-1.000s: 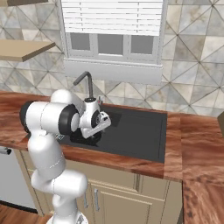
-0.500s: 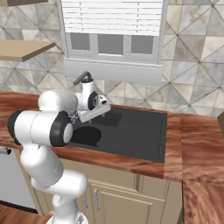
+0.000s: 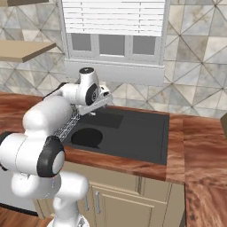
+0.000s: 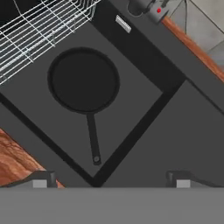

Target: Move the pot and pan from the stove into the sink.

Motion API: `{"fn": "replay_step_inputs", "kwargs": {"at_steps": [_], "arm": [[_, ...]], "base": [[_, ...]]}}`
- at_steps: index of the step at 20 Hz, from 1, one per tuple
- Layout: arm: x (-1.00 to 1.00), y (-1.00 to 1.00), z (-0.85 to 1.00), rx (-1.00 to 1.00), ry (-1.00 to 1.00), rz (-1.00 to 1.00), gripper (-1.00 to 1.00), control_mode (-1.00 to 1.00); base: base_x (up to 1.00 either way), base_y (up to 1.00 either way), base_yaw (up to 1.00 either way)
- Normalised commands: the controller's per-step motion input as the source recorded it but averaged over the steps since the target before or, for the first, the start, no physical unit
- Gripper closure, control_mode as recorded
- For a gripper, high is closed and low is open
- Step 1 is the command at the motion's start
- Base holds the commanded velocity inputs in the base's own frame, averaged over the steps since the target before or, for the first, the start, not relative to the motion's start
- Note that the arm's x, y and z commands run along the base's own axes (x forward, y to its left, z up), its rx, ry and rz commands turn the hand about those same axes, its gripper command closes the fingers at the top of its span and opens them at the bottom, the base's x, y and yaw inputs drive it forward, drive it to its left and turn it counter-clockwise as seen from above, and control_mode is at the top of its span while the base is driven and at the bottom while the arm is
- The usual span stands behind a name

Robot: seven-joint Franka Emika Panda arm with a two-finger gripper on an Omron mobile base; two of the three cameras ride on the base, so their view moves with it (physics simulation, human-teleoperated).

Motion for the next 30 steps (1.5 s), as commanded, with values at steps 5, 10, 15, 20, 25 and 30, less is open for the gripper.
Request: {"fn": "replay_step_inputs", "kwargs": {"at_steps": [5, 10, 15, 20, 25, 30], "arm": [[-0.53, -0.03, 0.59, 0.07, -0.26, 0.00, -1.00, -1.00], [-0.61, 0.00, 0.45, 0.05, -0.33, 0.00, -1.00, -1.00], [-0.61, 0.00, 0.40, 0.02, -0.26, 0.03, -1.00, -1.00], [-0.58, 0.02, 0.43, 0.00, -0.21, 0.06, -1.00, -1.00], [-0.54, 0.09, 0.44, -0.01, -0.08, 0.07, -1.00, -1.00], [-0.52, 0.11, 0.41, -0.09, 0.01, 0.08, -1.00, -1.00]], "base": [[0.00, 0.00, 0.00], [0.00, 0.00, 0.00], [0.00, 0.00, 0.00], [0.00, 0.00, 0.00], [0.00, 0.00, 0.00], [0.00, 0.00, 0.00]]}}
